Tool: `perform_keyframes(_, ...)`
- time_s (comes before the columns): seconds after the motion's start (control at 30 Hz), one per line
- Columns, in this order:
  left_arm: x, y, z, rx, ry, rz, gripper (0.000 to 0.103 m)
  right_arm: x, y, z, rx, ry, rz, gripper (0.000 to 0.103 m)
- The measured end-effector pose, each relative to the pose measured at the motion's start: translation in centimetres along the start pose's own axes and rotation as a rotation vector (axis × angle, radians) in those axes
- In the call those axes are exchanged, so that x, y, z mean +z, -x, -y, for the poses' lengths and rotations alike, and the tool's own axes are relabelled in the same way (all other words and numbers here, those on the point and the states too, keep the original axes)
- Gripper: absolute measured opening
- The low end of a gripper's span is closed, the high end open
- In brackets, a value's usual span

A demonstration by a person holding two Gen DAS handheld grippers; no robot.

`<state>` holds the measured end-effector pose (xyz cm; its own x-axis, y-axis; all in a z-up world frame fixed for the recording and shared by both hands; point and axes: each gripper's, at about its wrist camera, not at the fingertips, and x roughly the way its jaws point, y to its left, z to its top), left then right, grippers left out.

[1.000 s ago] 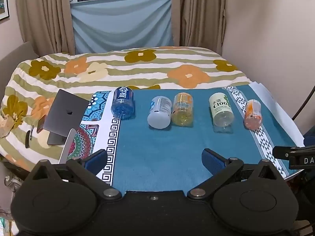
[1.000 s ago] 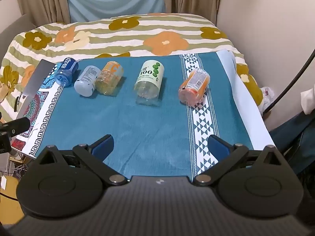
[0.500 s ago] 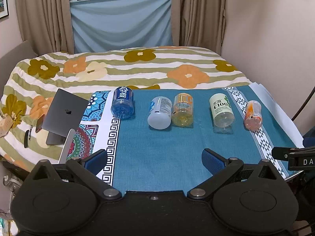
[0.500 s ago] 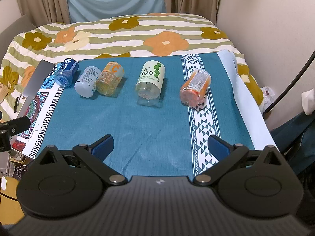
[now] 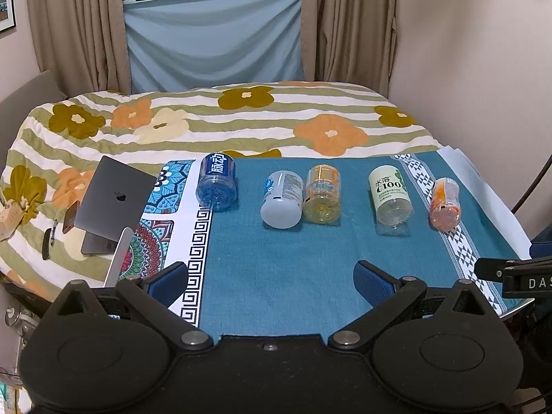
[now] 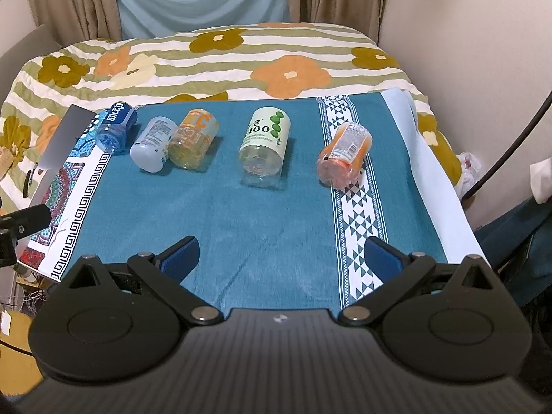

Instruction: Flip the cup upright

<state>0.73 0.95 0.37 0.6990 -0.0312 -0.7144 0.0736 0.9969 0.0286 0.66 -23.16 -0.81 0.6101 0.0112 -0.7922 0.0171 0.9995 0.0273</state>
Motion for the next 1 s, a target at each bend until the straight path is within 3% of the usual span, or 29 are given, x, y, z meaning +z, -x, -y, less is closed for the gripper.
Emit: perform_keyframes(1.0, -0.25, 0.58, 0.11, 0.010, -0.005, 0.013, 0.103, 0.51, 0.26, -0.60, -0.002, 0.000, -0.003, 0.103)
